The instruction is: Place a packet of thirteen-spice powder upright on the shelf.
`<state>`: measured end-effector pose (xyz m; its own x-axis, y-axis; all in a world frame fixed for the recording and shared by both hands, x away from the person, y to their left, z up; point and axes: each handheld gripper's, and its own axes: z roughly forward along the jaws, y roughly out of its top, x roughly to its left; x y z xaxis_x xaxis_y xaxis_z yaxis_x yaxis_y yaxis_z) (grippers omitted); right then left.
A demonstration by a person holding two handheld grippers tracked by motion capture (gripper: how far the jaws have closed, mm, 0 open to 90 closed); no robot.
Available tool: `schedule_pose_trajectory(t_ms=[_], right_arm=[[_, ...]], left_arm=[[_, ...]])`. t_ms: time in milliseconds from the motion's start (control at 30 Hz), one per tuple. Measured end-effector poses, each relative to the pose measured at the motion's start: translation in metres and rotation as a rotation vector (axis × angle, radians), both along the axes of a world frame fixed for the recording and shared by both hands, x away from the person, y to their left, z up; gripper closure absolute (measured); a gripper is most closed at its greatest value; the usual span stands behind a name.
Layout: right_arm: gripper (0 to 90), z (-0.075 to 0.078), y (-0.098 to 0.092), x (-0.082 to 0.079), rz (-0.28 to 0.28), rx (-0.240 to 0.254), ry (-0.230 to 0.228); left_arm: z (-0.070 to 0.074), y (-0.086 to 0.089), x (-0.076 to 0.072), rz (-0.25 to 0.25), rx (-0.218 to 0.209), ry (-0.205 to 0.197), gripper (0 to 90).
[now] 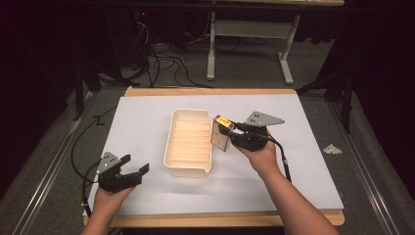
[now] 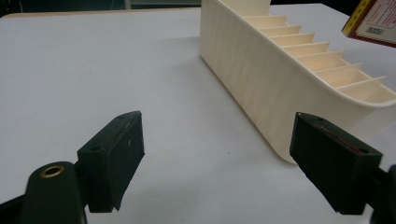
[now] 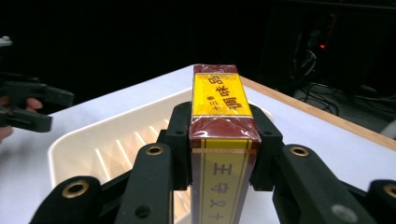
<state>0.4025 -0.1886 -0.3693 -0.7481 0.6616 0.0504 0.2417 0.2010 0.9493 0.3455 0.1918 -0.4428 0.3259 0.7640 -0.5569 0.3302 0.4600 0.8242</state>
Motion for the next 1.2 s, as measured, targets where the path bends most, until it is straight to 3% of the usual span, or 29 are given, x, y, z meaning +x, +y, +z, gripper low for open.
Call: schedule_pose_trajectory(t_ms=[733, 1200], right_arm=[[68.0, 0.002, 0.031, -0.008, 0.175, 0.015, -0.003], [68.0, 0.003, 0.052, -0.01, 0.256, 0.014, 0.002]], left_arm=[[0.0, 0.0, -0.001, -0.007, 0.0, 0.002, 18.0], [0.001, 0.002, -0.002, -0.004, 0.001, -0.002, 17.9]])
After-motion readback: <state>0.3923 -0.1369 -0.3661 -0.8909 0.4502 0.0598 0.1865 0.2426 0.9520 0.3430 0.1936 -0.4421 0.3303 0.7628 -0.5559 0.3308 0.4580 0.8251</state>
